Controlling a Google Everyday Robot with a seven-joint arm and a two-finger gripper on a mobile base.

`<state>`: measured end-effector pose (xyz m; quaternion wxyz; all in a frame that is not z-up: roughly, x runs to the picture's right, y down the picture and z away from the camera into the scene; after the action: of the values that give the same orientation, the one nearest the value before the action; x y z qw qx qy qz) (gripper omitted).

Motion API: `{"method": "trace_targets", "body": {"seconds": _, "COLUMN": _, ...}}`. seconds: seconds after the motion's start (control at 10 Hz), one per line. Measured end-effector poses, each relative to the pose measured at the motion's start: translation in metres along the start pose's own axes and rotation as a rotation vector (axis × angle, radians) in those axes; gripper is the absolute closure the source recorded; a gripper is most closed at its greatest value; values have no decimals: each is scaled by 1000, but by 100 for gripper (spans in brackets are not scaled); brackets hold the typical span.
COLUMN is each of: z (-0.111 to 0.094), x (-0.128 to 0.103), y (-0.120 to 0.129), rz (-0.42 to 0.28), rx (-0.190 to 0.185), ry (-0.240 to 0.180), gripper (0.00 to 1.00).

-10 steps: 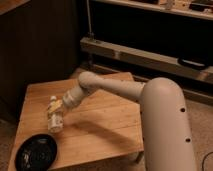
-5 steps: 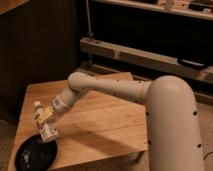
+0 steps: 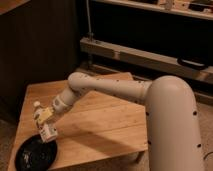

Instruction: Place the bottle in the ceramic bowl

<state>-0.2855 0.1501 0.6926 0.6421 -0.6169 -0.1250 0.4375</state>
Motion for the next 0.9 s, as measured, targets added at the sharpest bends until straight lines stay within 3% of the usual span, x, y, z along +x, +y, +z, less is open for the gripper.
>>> {"method": "trace_targets", "body": {"seconds": 0.4, "z": 44, "x": 18, "y": 26, "rz": -167, "rx": -86, "ry": 39, "gripper": 100}}
{"method": "trace_targets", "body": {"seconds": 0.6, "z": 52, "x": 21, "y": 27, "rz": -199, "rx": -97, "ry": 57, "gripper": 98}}
{"method": "trace_targets", "body": {"seconds": 0.9, "z": 68, "x": 33, "y": 33, "rz": -260, "rx": -80, "ry": 102, "gripper": 71}}
